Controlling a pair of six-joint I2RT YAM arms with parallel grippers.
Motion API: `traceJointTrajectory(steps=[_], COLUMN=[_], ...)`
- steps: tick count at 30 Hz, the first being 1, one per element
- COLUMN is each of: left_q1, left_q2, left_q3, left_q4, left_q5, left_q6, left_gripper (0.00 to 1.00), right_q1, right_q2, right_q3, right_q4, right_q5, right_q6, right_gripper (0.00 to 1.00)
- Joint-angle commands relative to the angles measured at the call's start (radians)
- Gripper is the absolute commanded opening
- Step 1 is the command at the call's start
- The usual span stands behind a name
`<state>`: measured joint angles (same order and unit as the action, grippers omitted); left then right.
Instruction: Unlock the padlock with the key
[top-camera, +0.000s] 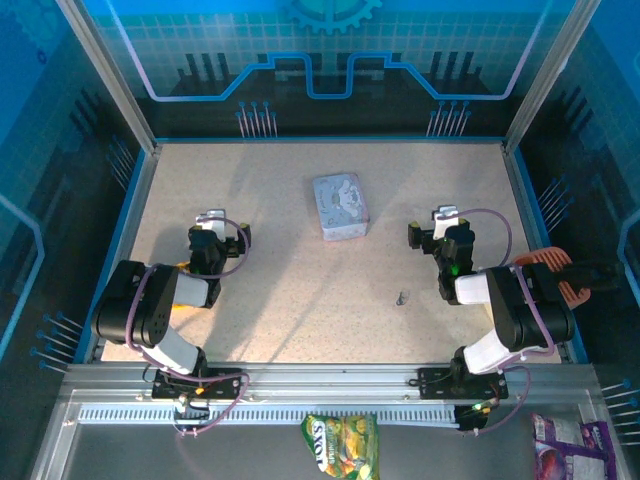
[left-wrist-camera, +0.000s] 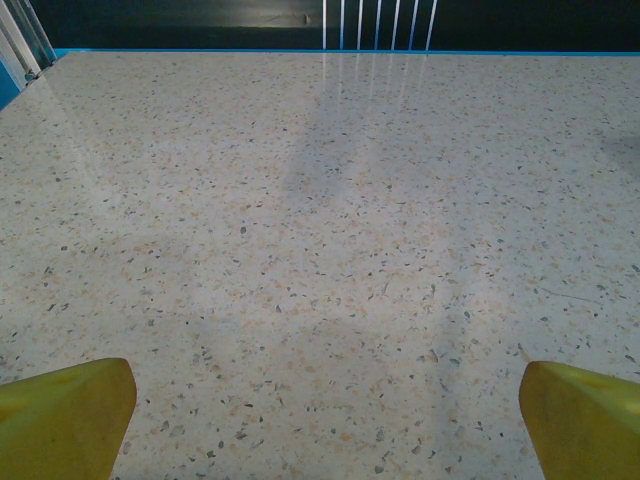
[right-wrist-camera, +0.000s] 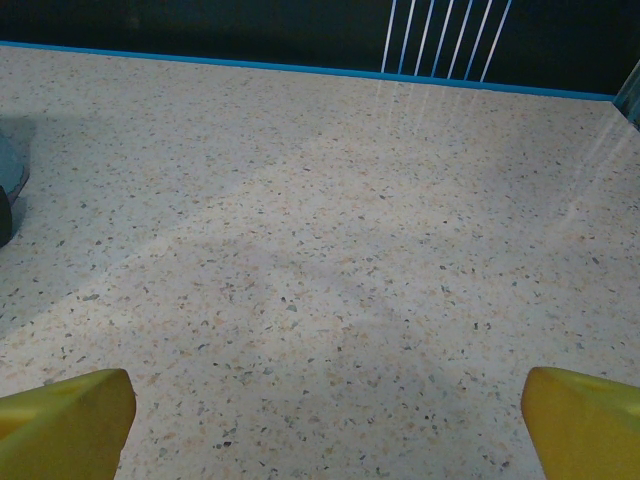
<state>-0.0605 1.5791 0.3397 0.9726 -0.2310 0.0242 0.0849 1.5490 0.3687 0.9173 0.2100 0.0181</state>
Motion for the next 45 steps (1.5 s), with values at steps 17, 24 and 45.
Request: traceJointTrajectory(steps=[17,24,45], left_q1=[-0.056,-0.055,-0.118], left_q2=[-0.389,-0.500,-0.510], left_q3=[0.040,0.032,0.154], left_q4=[-0.355,-0.446,-0.868], left_q5=[-0.062,0.034,0.477], left_q6=[-0.104,-0.360,-0.525], left_gripper=[0.99,0.99,0.98], right_q1=[0.112,0.194,0.475], right_q2=[-0.207,-0.364,-0.288], right_q3=[0.097,0.412,0.308], right_q4=[-0.284,-1.149,-1.669], right_q5=[0.138,0.091,-0.176], right_q6=[-0.085,0.294,0.624], right_gripper=[1.00,0.99,0.66])
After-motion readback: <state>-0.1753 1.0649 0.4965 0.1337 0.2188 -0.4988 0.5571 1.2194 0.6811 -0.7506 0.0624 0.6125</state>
